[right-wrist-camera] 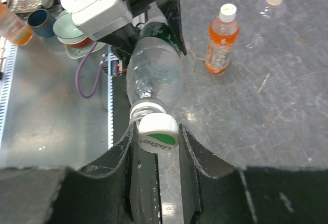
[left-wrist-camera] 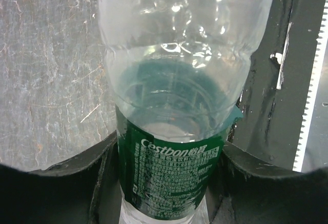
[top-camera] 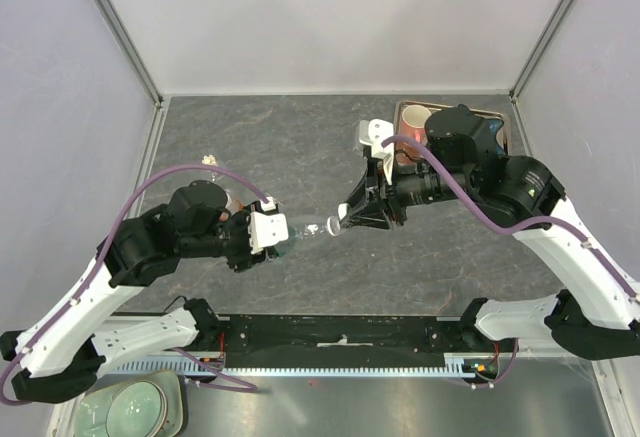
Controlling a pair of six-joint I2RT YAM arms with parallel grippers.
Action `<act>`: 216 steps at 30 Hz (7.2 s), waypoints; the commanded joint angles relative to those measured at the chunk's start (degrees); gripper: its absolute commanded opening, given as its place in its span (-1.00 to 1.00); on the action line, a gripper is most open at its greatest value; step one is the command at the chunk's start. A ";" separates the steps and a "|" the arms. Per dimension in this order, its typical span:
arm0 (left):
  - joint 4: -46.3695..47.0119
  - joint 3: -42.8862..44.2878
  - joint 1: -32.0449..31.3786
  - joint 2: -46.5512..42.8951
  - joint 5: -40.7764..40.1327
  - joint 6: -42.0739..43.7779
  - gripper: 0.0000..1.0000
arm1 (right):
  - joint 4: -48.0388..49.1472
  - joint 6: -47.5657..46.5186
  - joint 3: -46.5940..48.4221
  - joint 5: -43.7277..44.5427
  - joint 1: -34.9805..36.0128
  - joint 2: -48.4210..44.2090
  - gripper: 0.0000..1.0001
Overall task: Screw on the bottle caps
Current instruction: Screw the bottle cap onto the plastic bottle.
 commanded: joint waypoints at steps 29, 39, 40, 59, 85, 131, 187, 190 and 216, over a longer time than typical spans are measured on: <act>2.39 3.45 2.26 0.05 4.12 -0.52 0.01 | 2.84 0.22 0.37 -3.44 5.44 1.49 -0.45; 3.09 2.57 3.05 -0.22 4.03 -1.57 0.01 | 2.58 1.18 0.37 -4.77 8.69 1.58 -0.38; 3.00 2.83 3.06 -0.04 3.95 -1.66 0.01 | 2.40 1.10 0.46 -4.50 8.96 2.10 -0.37; 2.91 5.12 4.73 0.14 8.16 -4.83 0.02 | 8.10 0.57 -2.79 13.34 9.48 -1.67 -0.35; 4.41 -0.95 5.17 -0.48 12.12 -8.25 0.00 | 6.00 2.24 4.59 5.00 11.59 2.81 -0.22; 37.09 -21.69 5.61 -13.84 12.29 -21.87 -0.11 | 6.89 0.83 21.73 14.13 21.35 5.53 -0.24; 44.75 -27.14 5.61 -16.04 29.79 -26.80 -0.29 | 9.52 -0.57 17.96 17.30 20.83 11.69 -0.16; 44.75 -27.23 5.61 -16.57 30.40 -26.80 -0.29 | 9.78 -0.31 17.42 16.86 19.68 10.98 -0.15; 45.54 -27.49 5.96 -15.95 31.10 -27.77 -0.33 | 10.66 0.57 19.45 14.75 18.01 12.12 -0.17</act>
